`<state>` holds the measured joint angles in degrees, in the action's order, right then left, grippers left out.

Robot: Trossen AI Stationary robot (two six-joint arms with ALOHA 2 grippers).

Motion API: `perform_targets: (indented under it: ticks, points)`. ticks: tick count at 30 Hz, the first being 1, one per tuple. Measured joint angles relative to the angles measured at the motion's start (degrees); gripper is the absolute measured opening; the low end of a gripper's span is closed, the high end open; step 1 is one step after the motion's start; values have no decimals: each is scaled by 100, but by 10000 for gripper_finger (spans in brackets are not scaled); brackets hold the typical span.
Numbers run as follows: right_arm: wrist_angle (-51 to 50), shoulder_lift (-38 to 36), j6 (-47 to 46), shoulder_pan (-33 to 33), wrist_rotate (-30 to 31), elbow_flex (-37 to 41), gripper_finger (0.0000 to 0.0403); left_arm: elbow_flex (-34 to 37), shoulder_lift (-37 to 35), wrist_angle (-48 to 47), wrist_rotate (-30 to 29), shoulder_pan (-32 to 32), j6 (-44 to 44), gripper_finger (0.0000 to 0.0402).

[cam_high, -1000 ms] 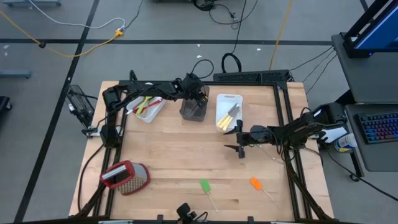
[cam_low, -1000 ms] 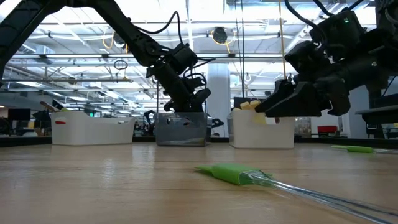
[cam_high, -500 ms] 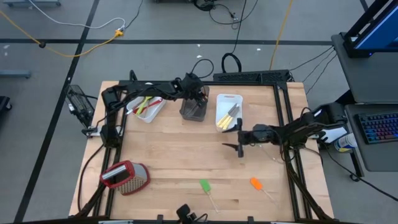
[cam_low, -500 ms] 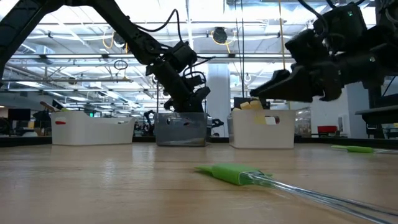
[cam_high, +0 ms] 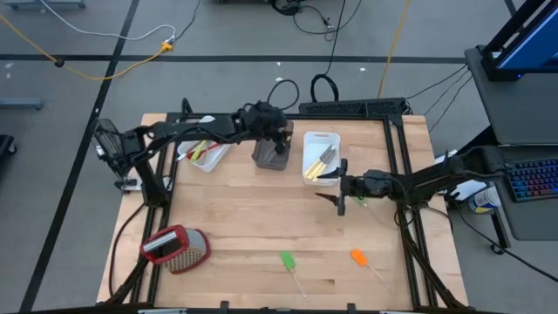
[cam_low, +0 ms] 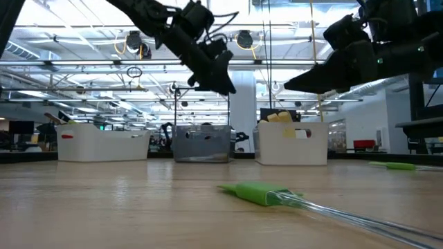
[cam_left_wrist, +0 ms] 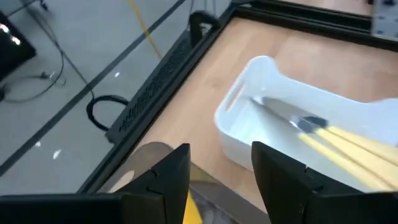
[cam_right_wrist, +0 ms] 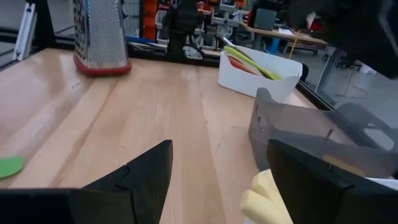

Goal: Pick & Place Kitchen Items
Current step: Put the top green spatula into the black bin

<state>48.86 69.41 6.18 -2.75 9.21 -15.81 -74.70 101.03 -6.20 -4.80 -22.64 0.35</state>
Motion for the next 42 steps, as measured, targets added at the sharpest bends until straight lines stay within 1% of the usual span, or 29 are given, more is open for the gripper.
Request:
perform_targets:
  ticks: [3, 7, 12, 15, 18, 22, 28, 36, 38, 42]
  points:
    - [-322, -276, -149, -1, 31, 0, 254, -2, -137, -30, -17, 163, 85, 172]
    - [-1038, -629, -237, -163, 581, 0, 254, -2, -280, -187, -15, 242, 106, 172]
    - [-1616, -1027, -376, -522, 1255, -1, 254, -2, -382, -189, 24, 87, 278, 172]
    - [-1904, -1275, -446, -714, 1528, -4, 254, -2, -365, -203, 124, -72, 273, 172]
    - [-2251, -1518, -707, -841, 1775, -4, 254, -2, -369, -180, 316, -225, 278, 172]
    - [-2958, -1872, -1202, -937, 1802, -4, 254, 26, -369, -98, 535, -339, 304, 172]
    - [-4103, -2278, -1859, -943, 1786, -4, 254, 29, -369, -105, 582, -365, 317, 172]
    - [-4663, -2654, -2499, -943, 1778, -4, 254, 33, -369, -33, 584, -242, 523, 172]
    - [-5034, -2745, -2846, -941, 1775, -7, 254, 33, -369, -39, 580, -241, 558, 172]
    - [-6091, -2854, -3755, -941, 1773, -7, 254, 33, -369, -1, 590, -200, 558, 172]
